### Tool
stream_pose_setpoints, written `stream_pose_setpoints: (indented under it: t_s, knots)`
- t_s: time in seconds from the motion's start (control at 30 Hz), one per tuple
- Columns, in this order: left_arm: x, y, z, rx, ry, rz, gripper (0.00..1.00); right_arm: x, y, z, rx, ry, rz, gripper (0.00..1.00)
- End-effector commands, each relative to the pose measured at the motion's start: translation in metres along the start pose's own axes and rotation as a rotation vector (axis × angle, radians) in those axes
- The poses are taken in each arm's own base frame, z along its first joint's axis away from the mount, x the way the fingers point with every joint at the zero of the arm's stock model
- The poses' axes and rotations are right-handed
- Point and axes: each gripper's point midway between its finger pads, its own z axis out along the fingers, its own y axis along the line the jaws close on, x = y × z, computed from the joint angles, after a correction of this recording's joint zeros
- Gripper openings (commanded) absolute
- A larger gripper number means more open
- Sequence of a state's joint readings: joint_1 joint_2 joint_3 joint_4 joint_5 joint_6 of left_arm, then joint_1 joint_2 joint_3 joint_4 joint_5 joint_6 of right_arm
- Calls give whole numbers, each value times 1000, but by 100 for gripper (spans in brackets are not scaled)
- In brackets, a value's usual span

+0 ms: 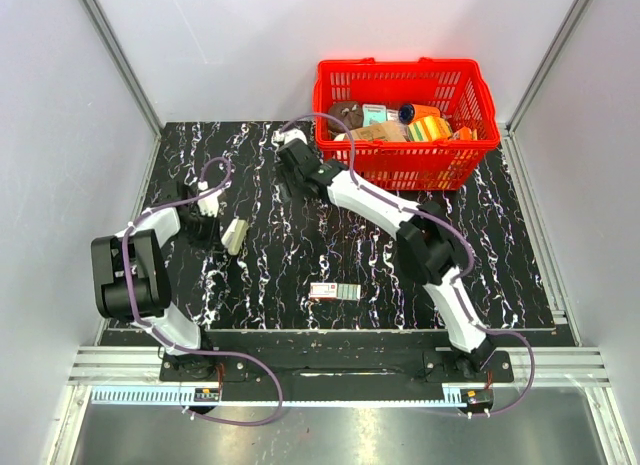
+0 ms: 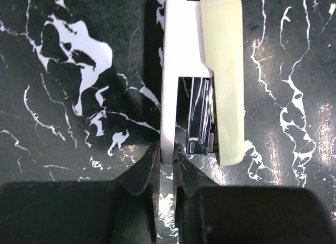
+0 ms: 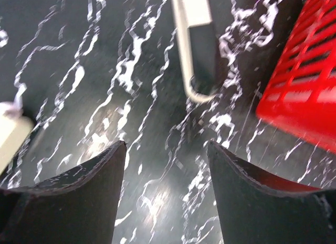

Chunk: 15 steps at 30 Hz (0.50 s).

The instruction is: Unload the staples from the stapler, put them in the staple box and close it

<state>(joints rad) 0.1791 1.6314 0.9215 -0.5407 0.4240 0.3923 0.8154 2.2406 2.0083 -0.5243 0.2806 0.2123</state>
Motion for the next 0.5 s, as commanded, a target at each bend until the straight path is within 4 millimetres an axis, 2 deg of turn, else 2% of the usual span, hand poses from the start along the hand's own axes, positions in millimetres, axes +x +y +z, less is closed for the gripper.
stream_pose_setpoints:
  t_s: [0.0, 0.07, 0.2, 0.33, 0.4, 0.47]
  knots:
    - [6, 9, -18, -69, 24, 6, 12, -23, -37, 24, 87, -13, -39, 70]
    - [13, 6, -21, -68, 42, 23, 15, -29, -47, 36, 91, -9, -21, 70]
    - [29, 1, -26, -71, 59, 54, 20, -34, -48, 53, 56, -15, 2, 70]
    - [39, -8, -35, -63, 59, 73, 34, -32, -40, 67, 17, -19, 7, 70]
    - [41, -12, -41, -65, 52, 84, 46, -29, -39, 74, 16, -19, 10, 70]
    - [40, -12, -48, -92, 30, 97, 49, -28, -37, 80, 16, -25, 13, 68]
